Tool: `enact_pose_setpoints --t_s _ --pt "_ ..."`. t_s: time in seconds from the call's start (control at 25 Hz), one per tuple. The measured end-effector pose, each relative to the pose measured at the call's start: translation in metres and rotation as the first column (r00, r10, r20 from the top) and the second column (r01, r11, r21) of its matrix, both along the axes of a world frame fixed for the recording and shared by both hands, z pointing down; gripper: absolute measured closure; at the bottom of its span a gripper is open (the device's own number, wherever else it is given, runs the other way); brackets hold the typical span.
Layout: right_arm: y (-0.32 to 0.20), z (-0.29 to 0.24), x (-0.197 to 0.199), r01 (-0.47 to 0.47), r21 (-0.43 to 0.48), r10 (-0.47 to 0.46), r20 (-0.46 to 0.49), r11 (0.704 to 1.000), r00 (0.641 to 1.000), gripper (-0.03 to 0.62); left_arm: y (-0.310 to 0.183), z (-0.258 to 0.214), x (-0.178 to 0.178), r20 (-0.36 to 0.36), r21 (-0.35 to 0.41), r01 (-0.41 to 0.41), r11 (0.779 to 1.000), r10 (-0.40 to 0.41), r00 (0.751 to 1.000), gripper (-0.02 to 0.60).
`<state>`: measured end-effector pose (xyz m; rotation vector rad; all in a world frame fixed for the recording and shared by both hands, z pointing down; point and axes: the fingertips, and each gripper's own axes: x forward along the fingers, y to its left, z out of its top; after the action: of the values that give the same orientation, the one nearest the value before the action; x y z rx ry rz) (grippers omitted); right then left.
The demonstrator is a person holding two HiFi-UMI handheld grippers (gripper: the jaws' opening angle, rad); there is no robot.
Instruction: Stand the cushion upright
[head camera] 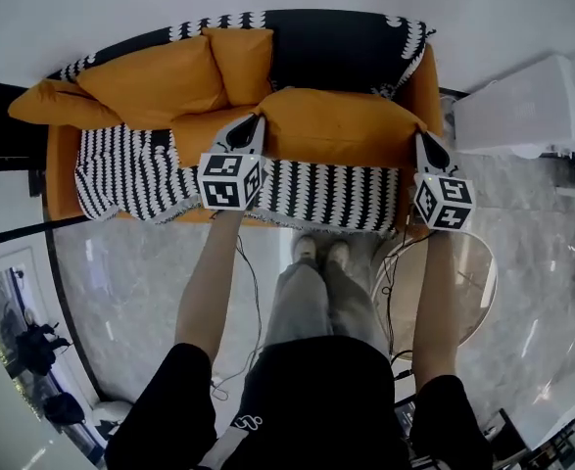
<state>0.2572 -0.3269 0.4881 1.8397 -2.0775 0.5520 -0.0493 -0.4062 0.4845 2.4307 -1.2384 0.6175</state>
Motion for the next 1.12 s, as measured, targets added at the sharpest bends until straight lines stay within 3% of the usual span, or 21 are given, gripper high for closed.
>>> enact_pose_setpoints --t_s 0.2,0.36,0.6,0.76,0.92,1.12 --pt "-0.056 -0.011 0.011 -0.034 0.033 0.035 -0.005 0.999 0.999 0.580 -0.060 -0.011 0.011 0.012 0.061 0.003 0.998 -0.003 1.000 0.565" --pt "-0.100 -0.014 0.018 -0.076 0.040 0.077 -0.011 0.996 0.997 0.580 -0.105 -0.015 0.019 0.067 0.102 0.009 0.995 -0.016 0.998 0.565" --pt "-0.154 -0.019 0.033 -0.167 -0.005 0.167 -0.025 0.986 0.986 0.579 -0.166 -0.015 0.032 0.094 0.149 0.022 0.989 -0.036 0.995 0.565" --pt "-0.156 -0.052 0.034 -0.218 0.097 0.222 -0.037 0.971 0.974 0.576 -0.197 -0.016 0.035 0.111 0.155 0.039 0.987 -0.057 0.992 0.565" --pt "-0.135 -0.070 0.024 -0.147 0.129 0.158 -0.081 0.981 0.984 0.576 -0.215 -0.026 0.033 0.099 0.156 0.074 0.985 -0.091 0.991 0.565" --pt "-0.107 -0.090 0.017 -0.137 0.161 0.145 -0.040 0.977 0.989 0.576 -0.215 -0.067 0.034 0.080 0.202 0.082 0.976 -0.100 0.992 0.563"
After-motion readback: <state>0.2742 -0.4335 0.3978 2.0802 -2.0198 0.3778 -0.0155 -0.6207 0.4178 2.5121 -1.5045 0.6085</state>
